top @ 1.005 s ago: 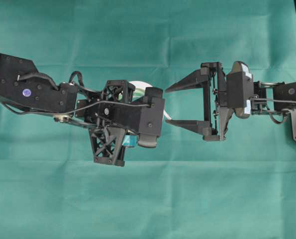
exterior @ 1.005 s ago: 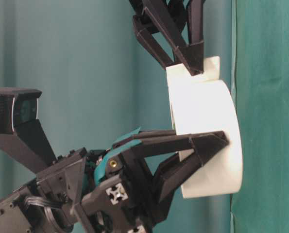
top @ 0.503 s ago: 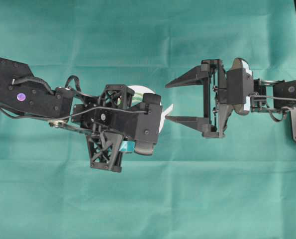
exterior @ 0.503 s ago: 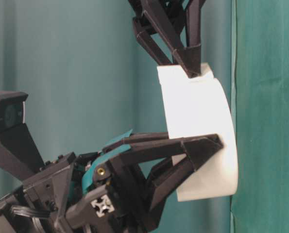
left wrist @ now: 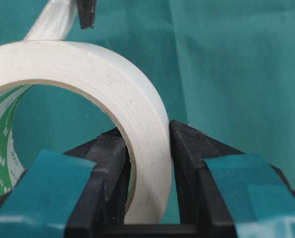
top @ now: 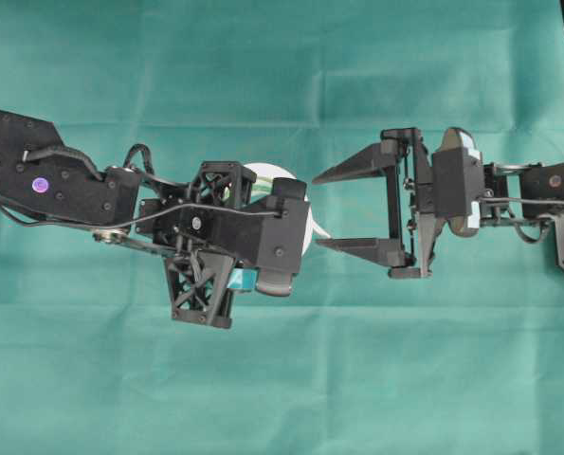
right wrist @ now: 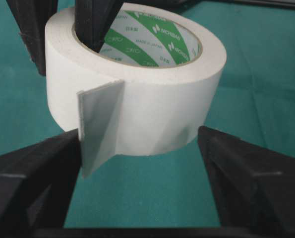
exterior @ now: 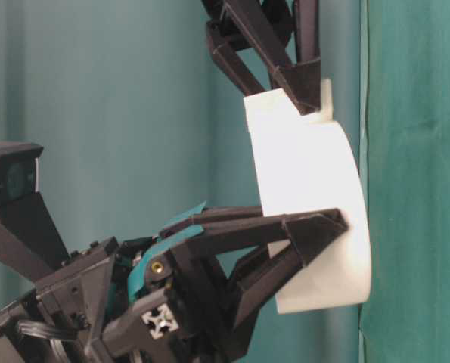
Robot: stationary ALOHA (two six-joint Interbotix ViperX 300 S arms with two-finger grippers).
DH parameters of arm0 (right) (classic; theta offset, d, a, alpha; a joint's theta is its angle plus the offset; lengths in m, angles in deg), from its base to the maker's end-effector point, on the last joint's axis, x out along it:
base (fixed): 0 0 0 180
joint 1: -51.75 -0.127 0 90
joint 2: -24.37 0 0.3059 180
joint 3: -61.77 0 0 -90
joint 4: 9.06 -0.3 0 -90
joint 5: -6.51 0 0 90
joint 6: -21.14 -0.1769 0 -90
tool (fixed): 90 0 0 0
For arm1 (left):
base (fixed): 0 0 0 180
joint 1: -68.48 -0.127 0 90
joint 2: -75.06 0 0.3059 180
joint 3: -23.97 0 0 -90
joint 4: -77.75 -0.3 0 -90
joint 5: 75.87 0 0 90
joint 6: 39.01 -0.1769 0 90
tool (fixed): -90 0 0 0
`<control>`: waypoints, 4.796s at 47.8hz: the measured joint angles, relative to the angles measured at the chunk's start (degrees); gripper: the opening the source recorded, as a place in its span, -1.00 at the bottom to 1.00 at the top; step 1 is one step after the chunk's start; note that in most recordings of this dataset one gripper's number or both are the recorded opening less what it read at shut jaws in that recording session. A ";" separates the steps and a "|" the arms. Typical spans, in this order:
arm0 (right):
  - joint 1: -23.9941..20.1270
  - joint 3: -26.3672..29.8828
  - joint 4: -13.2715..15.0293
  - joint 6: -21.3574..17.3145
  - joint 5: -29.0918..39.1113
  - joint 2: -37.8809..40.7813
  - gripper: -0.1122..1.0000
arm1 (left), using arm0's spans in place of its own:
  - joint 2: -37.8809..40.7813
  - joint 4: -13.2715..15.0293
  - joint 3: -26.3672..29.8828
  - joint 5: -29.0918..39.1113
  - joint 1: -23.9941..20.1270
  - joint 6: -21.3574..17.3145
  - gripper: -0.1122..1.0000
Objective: Peel off the duct tape with your right arm.
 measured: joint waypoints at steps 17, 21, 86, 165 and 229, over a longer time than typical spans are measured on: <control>0.00 0.26 0.00 0.00 0.00 0.70 -0.61 | 0.09 -0.09 0.00 0.00 0.00 0.09 -0.42; 0.00 0.26 0.09 -0.09 0.00 0.62 -0.61 | 0.00 -0.09 0.00 0.00 0.09 0.00 -0.42; -1.41 0.26 0.00 -1.23 0.00 0.62 -0.92 | 0.09 -0.09 -1.49 0.09 -0.35 0.00 -0.42; -1.32 1.58 -4.04 -1.05 -0.09 3.43 -0.95 | 0.09 -0.35 -1.85 -0.97 1.67 0.00 -0.42; 5.98 3.08 -5.45 -0.88 -0.35 5.01 -0.95 | 0.00 -0.26 0.26 -3.52 13.18 -12.74 -0.42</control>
